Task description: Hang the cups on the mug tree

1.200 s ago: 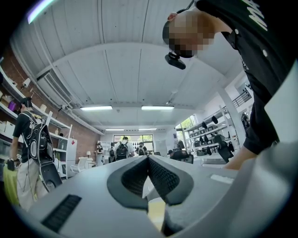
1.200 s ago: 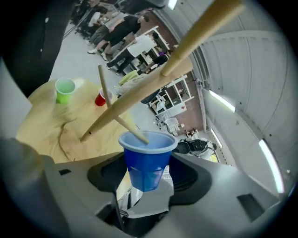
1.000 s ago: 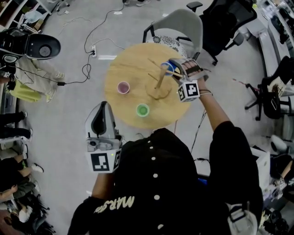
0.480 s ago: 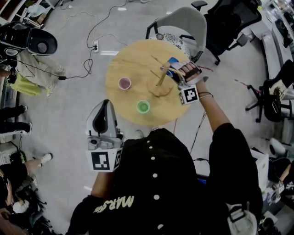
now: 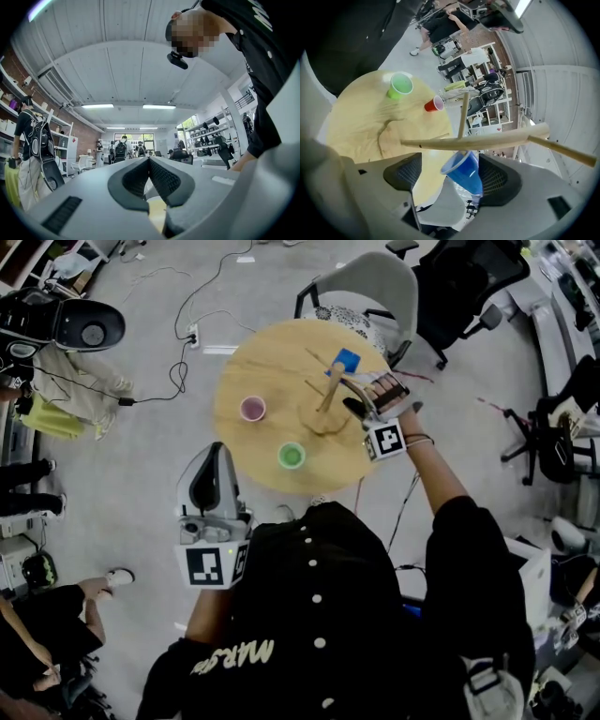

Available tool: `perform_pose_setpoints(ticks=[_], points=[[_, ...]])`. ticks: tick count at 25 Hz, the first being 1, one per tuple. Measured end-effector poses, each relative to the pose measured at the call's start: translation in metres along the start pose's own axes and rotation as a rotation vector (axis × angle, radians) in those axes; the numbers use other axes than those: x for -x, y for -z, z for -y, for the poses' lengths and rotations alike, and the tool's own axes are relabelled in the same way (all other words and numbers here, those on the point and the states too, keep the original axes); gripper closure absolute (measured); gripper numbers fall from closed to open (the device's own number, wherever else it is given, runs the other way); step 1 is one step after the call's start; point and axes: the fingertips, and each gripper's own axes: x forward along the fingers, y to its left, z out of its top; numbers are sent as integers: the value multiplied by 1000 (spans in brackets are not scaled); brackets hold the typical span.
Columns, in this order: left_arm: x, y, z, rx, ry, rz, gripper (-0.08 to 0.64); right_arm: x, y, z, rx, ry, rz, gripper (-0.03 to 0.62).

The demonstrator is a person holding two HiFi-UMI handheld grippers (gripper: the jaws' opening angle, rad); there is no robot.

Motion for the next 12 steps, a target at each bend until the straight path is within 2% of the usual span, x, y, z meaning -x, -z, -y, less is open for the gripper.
perform_pose_setpoints(ticks=[3, 7, 10, 12], points=[[0, -1, 2, 1, 9, 7, 566, 6, -5, -6, -22, 2, 8, 225], [2, -1, 4, 6, 25, 8, 566, 12, -8, -6, -104, 15, -5, 225], [1, -1, 4, 7, 33, 11, 565, 20, -6, -1, -254, 50, -13, 225], [-1, -1, 5, 9, 37, 12, 565, 31, -3, 8, -421, 88, -15, 225]])
